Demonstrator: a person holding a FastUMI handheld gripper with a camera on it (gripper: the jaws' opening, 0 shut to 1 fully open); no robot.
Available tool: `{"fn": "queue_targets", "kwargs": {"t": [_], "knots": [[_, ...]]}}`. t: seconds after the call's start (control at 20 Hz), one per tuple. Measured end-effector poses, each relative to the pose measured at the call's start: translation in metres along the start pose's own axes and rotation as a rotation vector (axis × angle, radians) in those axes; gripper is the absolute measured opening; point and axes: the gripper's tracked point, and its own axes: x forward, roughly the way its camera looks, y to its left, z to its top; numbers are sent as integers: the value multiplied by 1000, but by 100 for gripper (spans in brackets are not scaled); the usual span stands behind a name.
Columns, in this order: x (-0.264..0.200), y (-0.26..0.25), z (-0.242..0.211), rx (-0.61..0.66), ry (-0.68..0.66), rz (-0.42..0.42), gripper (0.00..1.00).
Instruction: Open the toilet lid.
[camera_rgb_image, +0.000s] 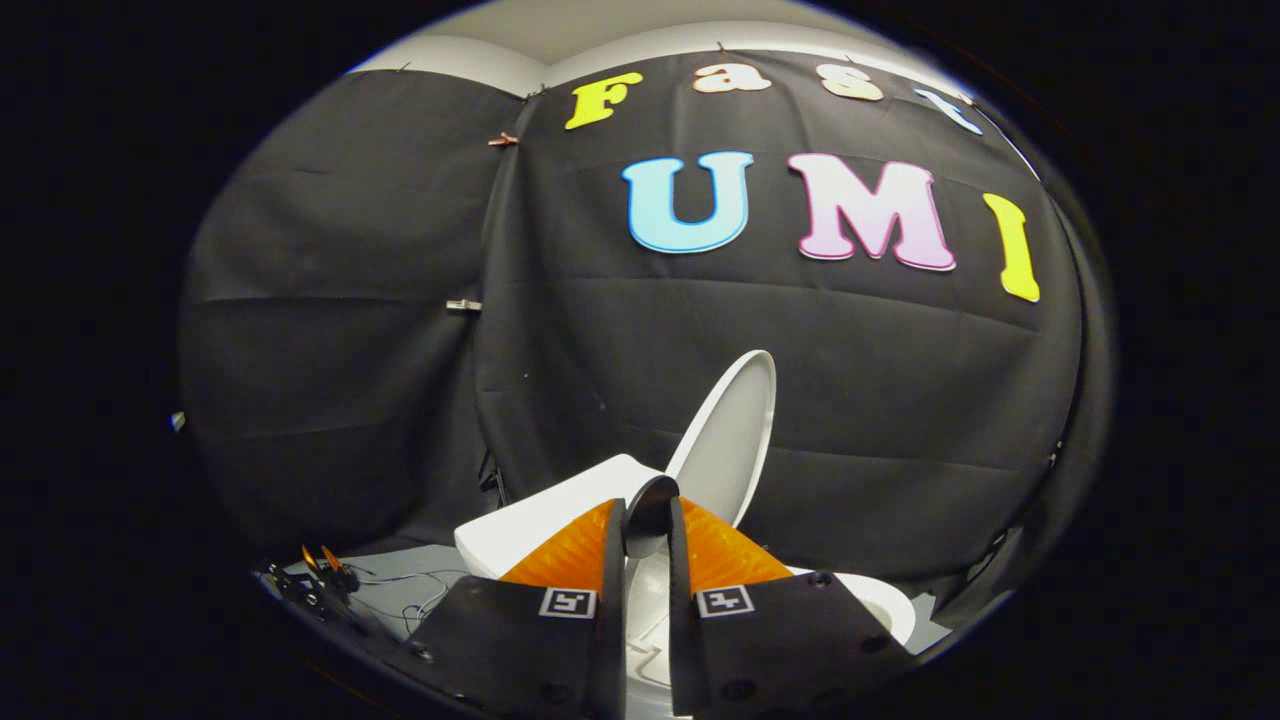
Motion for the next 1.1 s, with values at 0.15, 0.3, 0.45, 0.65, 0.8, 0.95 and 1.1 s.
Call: {"fn": "queue_targets", "kwargs": {"t": [0.15, 0.3, 0.45, 0.65, 0.8, 0.95, 1.1], "knots": [[16, 22, 0, -8, 29, 25, 22], [29, 47, -1, -32, 48, 55, 22], [45, 72, -5, -73, 68, 98, 22], [53, 88, -11, -123, 83, 155, 22], [52, 77, -28, -130, 103, 133, 81], [34, 64, -11, -84, 5, 96, 99], [15, 44, 16, -64, -90, 48, 99]]}}
